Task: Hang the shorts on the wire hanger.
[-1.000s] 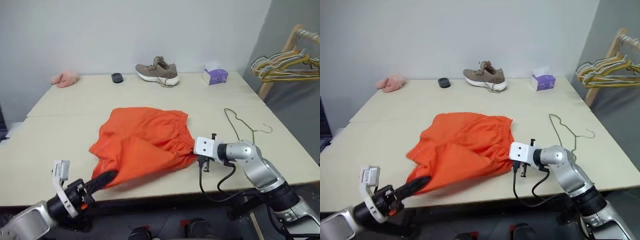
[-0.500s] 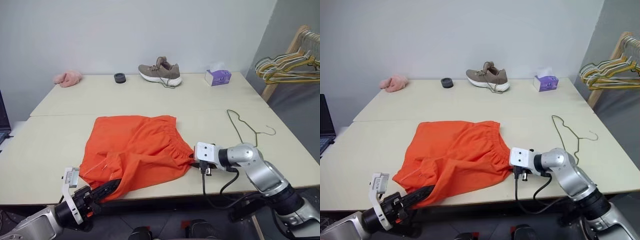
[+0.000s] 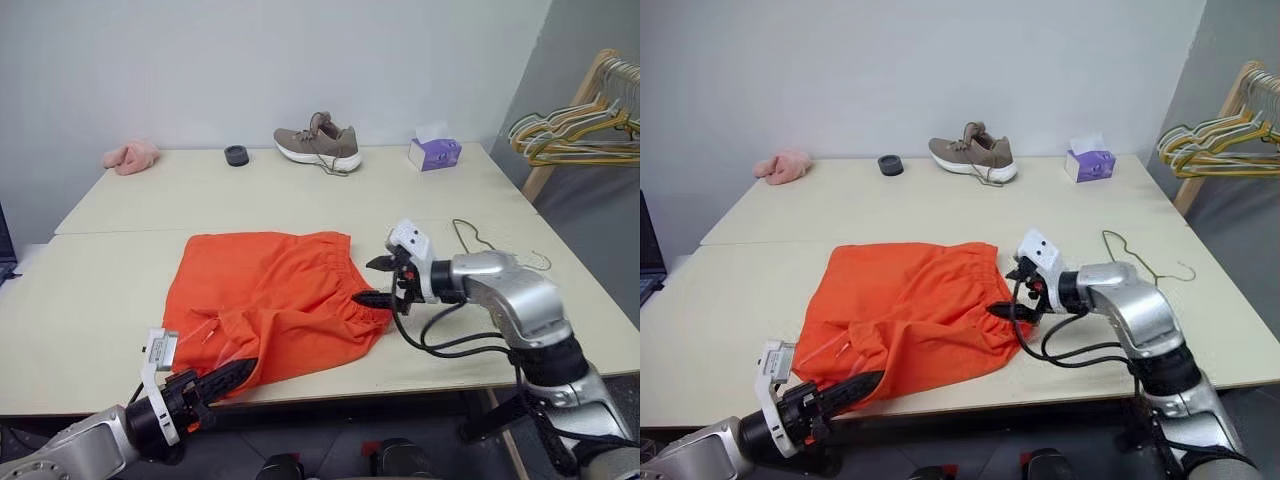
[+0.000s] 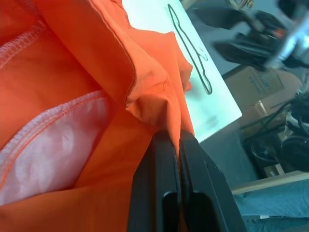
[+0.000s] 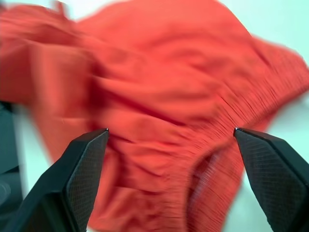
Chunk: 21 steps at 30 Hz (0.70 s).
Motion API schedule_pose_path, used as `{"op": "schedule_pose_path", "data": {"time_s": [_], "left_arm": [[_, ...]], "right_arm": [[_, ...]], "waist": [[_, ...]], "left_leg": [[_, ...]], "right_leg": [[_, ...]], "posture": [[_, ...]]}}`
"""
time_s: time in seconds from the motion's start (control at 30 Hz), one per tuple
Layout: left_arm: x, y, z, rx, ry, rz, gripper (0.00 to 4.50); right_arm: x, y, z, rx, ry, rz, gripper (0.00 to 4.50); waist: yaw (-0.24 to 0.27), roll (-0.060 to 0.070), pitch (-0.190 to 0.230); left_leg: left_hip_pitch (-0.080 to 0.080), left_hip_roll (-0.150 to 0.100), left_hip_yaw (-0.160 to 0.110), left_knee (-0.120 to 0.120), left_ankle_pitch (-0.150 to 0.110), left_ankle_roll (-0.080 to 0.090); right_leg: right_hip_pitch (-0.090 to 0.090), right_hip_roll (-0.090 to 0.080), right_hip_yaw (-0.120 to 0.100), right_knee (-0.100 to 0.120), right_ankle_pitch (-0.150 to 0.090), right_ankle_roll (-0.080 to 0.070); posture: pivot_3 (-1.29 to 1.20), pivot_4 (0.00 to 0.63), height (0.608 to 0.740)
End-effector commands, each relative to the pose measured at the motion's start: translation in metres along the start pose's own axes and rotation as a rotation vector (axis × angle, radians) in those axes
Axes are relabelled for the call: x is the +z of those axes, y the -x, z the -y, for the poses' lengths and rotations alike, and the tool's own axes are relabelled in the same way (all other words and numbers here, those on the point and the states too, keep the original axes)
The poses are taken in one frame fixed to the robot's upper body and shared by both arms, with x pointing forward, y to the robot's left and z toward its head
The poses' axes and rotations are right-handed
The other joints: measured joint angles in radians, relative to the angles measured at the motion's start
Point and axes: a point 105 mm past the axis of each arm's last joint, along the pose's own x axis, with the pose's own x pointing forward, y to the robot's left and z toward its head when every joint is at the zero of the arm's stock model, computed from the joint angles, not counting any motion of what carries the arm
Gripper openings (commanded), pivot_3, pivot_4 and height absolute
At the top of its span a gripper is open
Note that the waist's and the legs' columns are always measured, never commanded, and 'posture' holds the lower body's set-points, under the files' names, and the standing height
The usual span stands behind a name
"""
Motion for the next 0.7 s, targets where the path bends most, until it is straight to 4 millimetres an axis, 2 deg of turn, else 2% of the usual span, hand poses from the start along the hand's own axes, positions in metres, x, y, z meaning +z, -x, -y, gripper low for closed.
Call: {"op": "schedule_pose_path", "data": {"time_s": [0.03, 0.17, 0.27, 0.33, 0.43, 0.53, 0.63, 0.7], "left_arm": [[0.006, -0.003, 0.011, -0.041, -0.038, 0.007, 0.0], [0.008, -0.004, 0.017, -0.058, -0.066, 0.012, 0.0], [0.008, -0.005, 0.02, -0.067, -0.084, 0.01, 0.0], [0.008, -0.006, 0.019, -0.062, -0.078, 0.019, 0.0], [0.008, -0.004, 0.02, -0.076, -0.062, 0.02, 0.56], [0.01, -0.002, 0.019, -0.08, -0.059, 0.028, 1.49], [0.015, -0.001, 0.016, -0.069, -0.087, 0.053, 2.39], [0.019, -0.001, 0.012, -0.048, -0.117, 0.072, 2.99]], "right_arm": [[-0.005, -0.012, 0.01, -0.028, -0.03, -0.031, 4.41], [-0.018, -0.022, 0.011, -0.012, -0.045, -0.077, 4.41], [-0.021, -0.029, 0.006, 0.015, -0.061, -0.086, 3.85], [-0.022, -0.032, 0.004, 0.017, -0.053, -0.084, 3.21], [-0.017, -0.038, 0.004, -0.004, -0.05, -0.055, 2.24], [-0.012, -0.041, 0.009, -0.039, -0.025, -0.031, 1.15], [-0.006, -0.041, 0.024, -0.114, -0.016, 0.005, 0.15], [-0.001, -0.038, 0.041, -0.191, -0.022, 0.036, 0.0]], "waist": [[-0.003, 0.001, 0.0], [-0.011, 0.001, 0.0], [-0.013, 0.001, 0.0], [-0.015, 0.001, 0.0], [-0.016, 0.001, 0.0], [-0.015, 0.002, 0.0], [-0.015, 0.002, 0.001], [-0.014, 0.002, 0.001]], "left_leg": [[0.0, 0.0, 0.0, 0.0, 0.0, 0.0], [-0.002, 0.0, 0.0, 0.0, 0.0, 0.0], [-0.005, 0.0, 0.0, 0.0, 0.0, 0.0], [-0.005, 0.0, 0.0, 0.0, 0.0, 0.0], [-0.005, 0.0, 0.0, -0.001, 0.0, 0.0], [-0.005, 0.0, 0.0, -0.001, 0.0, 0.0], [-0.004, 0.0, 0.0, 0.0, 0.0, 0.0], [-0.004, 0.0, 0.0, 0.0, 0.0, 0.0]], "right_leg": [[0.0, 0.0, 0.0, 0.0, 0.0, 0.0], [0.0, 0.0, 0.0, 0.0, 0.002, 0.005], [0.001, 0.0, 0.0, 0.001, 0.002, 0.005], [0.0, 0.001, 0.0, 0.001, 0.002, 0.005], [0.0, 0.001, 0.0, 0.001, 0.002, 0.005], [0.0, 0.001, 0.0, 0.001, 0.002, 0.005], [0.0, 0.001, 0.0, 0.001, 0.003, 0.006], [0.0, 0.001, 0.0, 0.001, 0.003, 0.006]], "posture": [[-0.12, 0.0, 0.74], [-0.11, 0.0, 0.74], [-0.11, 0.0, 0.74], [-0.11, 0.0, 0.74], [-0.11, 0.0, 0.74], [-0.11, 0.0, 0.74], [-0.11, 0.0, 0.74], [-0.11, 0.0, 0.74]]}}
